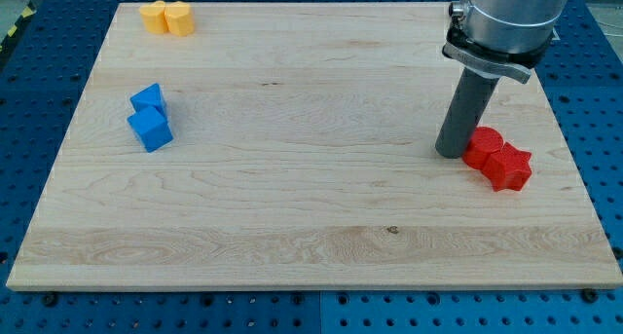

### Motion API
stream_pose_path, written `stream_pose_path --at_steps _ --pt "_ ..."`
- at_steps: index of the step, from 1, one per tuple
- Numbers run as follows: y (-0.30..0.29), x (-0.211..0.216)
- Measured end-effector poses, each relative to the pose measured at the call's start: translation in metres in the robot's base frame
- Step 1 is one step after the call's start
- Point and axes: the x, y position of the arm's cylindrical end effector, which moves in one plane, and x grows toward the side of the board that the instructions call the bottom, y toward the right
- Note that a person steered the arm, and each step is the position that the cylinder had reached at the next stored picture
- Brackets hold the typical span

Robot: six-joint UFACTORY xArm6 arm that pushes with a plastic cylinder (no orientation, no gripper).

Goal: Push red blocks to the bottom right corner of the board

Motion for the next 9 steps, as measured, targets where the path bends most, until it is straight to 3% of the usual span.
stream_pose_path --at_steps 1,2,7,9 --pt "-0.009 -0.034" --pt "-0.001 -0.038" --pt "0.027 0.016" --pt "0.032 0.010"
